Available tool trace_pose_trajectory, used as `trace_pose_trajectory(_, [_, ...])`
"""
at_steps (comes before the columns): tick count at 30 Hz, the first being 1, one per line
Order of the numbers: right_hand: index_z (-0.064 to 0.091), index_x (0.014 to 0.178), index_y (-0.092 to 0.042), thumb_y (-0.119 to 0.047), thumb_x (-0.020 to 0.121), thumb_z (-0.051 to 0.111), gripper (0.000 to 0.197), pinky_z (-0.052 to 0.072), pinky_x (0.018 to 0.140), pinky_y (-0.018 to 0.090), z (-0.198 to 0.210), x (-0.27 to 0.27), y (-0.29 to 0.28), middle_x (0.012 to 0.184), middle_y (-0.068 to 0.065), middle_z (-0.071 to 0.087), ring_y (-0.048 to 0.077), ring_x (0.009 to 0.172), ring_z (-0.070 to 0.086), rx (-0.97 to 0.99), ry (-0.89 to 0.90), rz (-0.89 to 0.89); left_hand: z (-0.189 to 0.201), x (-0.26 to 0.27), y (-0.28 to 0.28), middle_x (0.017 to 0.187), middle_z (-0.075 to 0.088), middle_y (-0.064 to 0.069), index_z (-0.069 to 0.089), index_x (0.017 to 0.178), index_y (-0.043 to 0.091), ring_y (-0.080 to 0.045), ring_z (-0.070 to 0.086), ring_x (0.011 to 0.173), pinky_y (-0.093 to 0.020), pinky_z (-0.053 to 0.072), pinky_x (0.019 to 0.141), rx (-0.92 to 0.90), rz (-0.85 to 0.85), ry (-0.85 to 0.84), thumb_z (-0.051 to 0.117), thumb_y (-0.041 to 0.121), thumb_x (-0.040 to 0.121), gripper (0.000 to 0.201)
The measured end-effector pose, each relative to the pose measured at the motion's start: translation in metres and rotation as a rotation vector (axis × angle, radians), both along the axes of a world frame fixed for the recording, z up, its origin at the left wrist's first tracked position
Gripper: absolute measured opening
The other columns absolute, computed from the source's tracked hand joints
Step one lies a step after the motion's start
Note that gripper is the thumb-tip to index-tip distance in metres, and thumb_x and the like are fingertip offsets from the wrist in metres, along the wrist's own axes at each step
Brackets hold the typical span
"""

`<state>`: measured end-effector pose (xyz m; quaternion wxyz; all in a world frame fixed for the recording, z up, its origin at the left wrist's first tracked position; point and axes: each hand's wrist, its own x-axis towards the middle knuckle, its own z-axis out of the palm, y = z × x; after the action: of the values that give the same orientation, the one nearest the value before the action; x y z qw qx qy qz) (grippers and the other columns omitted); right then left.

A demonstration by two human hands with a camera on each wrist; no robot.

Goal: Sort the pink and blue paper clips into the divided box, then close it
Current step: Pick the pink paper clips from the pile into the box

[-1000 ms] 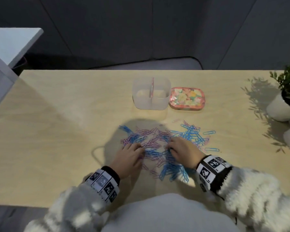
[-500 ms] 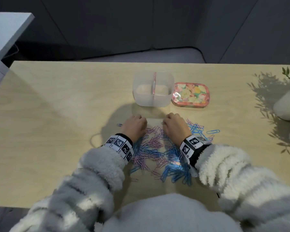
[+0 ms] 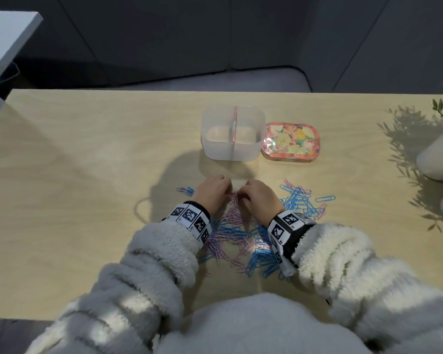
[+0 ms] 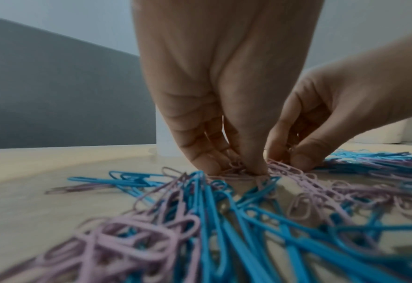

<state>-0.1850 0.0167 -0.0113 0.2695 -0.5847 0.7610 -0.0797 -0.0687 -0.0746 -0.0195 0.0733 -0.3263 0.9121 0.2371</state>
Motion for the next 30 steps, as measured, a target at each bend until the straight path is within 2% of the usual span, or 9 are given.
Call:
trace_pose_trajectory(4, [0.067, 0.097, -0.003, -0.004, 0.085, 0.051, 0.019, 0.042, 0.083, 0.033, 0.002, -0.001, -0.004, 0.104, 0.015, 0.063, 0.029, 0.1, 0.056, 0.007, -0.046, -0.028, -0.005, 0.006, 0.002, 0.106, 0.054, -0.016, 0.055, 0.099, 0.001, -0.031, 0.051, 0.098, -0.04, 0.043, 0.08, -0.045, -0.013, -0.005, 0.053, 0.01, 0.086, 0.016])
trace_pose_trajectory(7, [0.068, 0.083, -0.003, -0.003, 0.08, 0.059, 0.009, 0.047, 0.076, 0.032, 0.004, -0.012, -0.008, 0.089, 0.012, 0.068, 0.021, 0.079, 0.058, -0.035, -0.21, -0.198, -0.008, 0.011, 0.003, 0.105, 0.052, -0.016, 0.054, 0.097, 0.001, -0.032, 0.05, 0.096, -0.041, 0.044, 0.077, -0.088, -0.014, 0.02, 0.051, 0.009, 0.087, 0.013])
trace_pose_trajectory(12, [0.067, 0.09, -0.001, -0.006, 0.082, 0.065, 0.01, 0.048, 0.059, 0.02, 0.04, -0.032, -0.025, 0.07, 0.002, 0.061, 0.012, 0.061, 0.054, -0.033, -0.541, -0.376, -0.011, 0.015, 0.002, 0.101, 0.058, -0.012, 0.054, 0.099, 0.007, -0.029, 0.052, 0.096, -0.039, 0.043, 0.075, -0.118, -0.042, 0.024, 0.05, 0.011, 0.089, 0.012])
trace_pose_trajectory(17, [0.067, 0.084, 0.002, 0.001, 0.08, 0.065, 0.004, 0.048, 0.047, 0.015, 0.073, -0.04, -0.078, 0.063, 0.003, 0.059, 0.0, 0.042, 0.053, -0.29, -0.696, -0.513, -0.007, 0.016, 0.003, 0.101, 0.058, -0.013, 0.055, 0.101, 0.006, -0.031, 0.053, 0.095, -0.04, 0.042, 0.073, -0.098, -0.051, 0.035, 0.049, 0.01, 0.089, 0.014])
trace_pose_trajectory(19, [0.066, 0.078, 0.0, 0.003, 0.08, 0.065, 0.004, 0.049, 0.046, 0.018, 0.076, -0.038, -0.101, 0.063, 0.003, 0.059, 0.005, 0.042, 0.054, -0.354, -0.709, -0.59, 0.0, 0.017, 0.002, 0.098, 0.058, -0.015, 0.055, 0.097, 0.005, -0.032, 0.055, 0.091, -0.041, 0.042, 0.073, -0.065, -0.05, 0.08, 0.051, 0.011, 0.087, 0.013])
trace_pose_trajectory(22, [0.06, 0.063, -0.005, 0.001, 0.083, 0.06, 0.021, 0.05, 0.052, 0.034, 0.07, -0.036, -0.124, 0.062, 0.01, 0.057, 0.021, 0.05, 0.052, -0.315, -0.74, -0.608, 0.017, 0.019, -0.003, 0.093, 0.059, -0.015, 0.054, 0.092, 0.002, -0.032, 0.056, 0.081, -0.04, 0.042, 0.069, -0.042, -0.023, 0.218, 0.054, 0.01, 0.086, 0.009])
trace_pose_trajectory(24, [0.064, 0.072, -0.002, -0.004, 0.087, 0.053, 0.019, 0.054, 0.068, 0.042, 0.066, -0.037, -0.131, 0.072, 0.013, 0.061, 0.026, 0.064, 0.055, -0.283, -0.676, -0.555, 0.033, 0.018, -0.01, 0.09, 0.059, -0.014, 0.054, 0.088, 0.002, -0.03, 0.055, 0.076, -0.041, 0.046, 0.066, -0.084, 0.015, 0.329, 0.053, 0.008, 0.088, 0.006])
trace_pose_trajectory(27, [0.067, 0.095, 0.003, 0.0, 0.089, 0.042, 0.026, 0.052, 0.087, 0.038, 0.07, -0.04, -0.125, 0.086, 0.01, 0.062, 0.022, 0.079, 0.058, -0.311, -0.581, -0.522, 0.057, 0.006, -0.033, 0.091, 0.06, -0.011, 0.058, 0.089, 0.003, -0.022, 0.053, 0.08, -0.031, 0.043, 0.07, -0.146, 0.119, 0.39, 0.05, 0.007, 0.089, 0.009])
trace_pose_trajectory(30, [0.063, 0.087, 0.001, 0.006, 0.089, 0.036, 0.028, 0.056, 0.065, 0.025, 0.079, -0.047, -0.1, 0.079, 0.013, 0.062, 0.019, 0.062, 0.06, -0.402, -0.682, -0.588, 0.068, -0.011, -0.059, 0.088, 0.061, -0.015, 0.06, 0.086, 0.003, -0.03, 0.056, 0.082, -0.03, 0.038, 0.071, -0.236, 0.175, 0.426, 0.051, 0.006, 0.088, 0.009])
